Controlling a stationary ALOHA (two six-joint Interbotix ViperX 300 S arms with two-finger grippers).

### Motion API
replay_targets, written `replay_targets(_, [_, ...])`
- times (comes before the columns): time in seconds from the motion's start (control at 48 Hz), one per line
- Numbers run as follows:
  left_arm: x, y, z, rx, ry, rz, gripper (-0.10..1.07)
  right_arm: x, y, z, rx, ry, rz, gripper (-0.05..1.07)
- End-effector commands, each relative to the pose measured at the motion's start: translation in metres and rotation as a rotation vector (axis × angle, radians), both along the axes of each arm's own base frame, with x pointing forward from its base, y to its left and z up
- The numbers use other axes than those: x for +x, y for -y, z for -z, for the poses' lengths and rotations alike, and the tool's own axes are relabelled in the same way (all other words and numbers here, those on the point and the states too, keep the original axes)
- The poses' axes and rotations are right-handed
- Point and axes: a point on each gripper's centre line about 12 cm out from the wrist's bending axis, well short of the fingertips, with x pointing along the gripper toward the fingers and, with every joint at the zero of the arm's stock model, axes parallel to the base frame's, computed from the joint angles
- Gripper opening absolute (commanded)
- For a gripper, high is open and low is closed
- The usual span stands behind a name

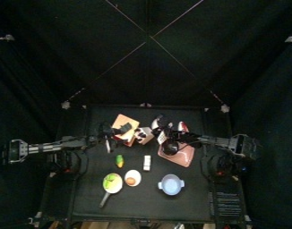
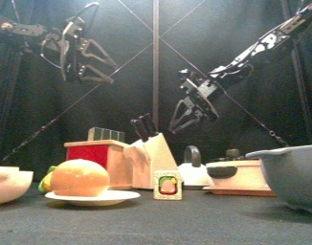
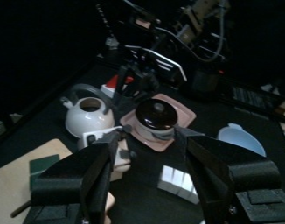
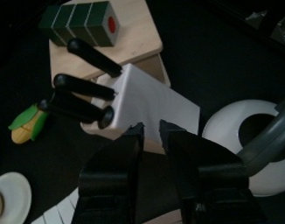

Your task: Grab cleaver

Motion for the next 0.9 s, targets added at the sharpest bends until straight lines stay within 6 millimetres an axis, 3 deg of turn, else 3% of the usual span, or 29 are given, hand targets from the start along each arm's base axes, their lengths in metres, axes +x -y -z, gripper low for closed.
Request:
replay_targets(0.0, [0.008,-0.012,-0.009,-0.037,-0.025,-0.024,0.88,0.005,0.005,-0.016,-0.019,0.046,-0.002,0.64])
replay_targets(0.208, [0.024,-0.015,-0.007,-0.105,-0.172,0.014,0.88,0.005,0.008,-0.012,-0.01,0.04,0.008,0.64])
replay_targets(0.5, [0.045,-0.028,0.017,-0.104,-0.238,0.007,0.88,0.011,0.008,-0.007,0.022,0.059,0.004,0.64])
replay_targets(0.875, [0.054,-0.05,0.033,-0.062,-0.286,-0.021,0.88,0.016,0.01,0.001,0.036,0.048,0.007,0.64])
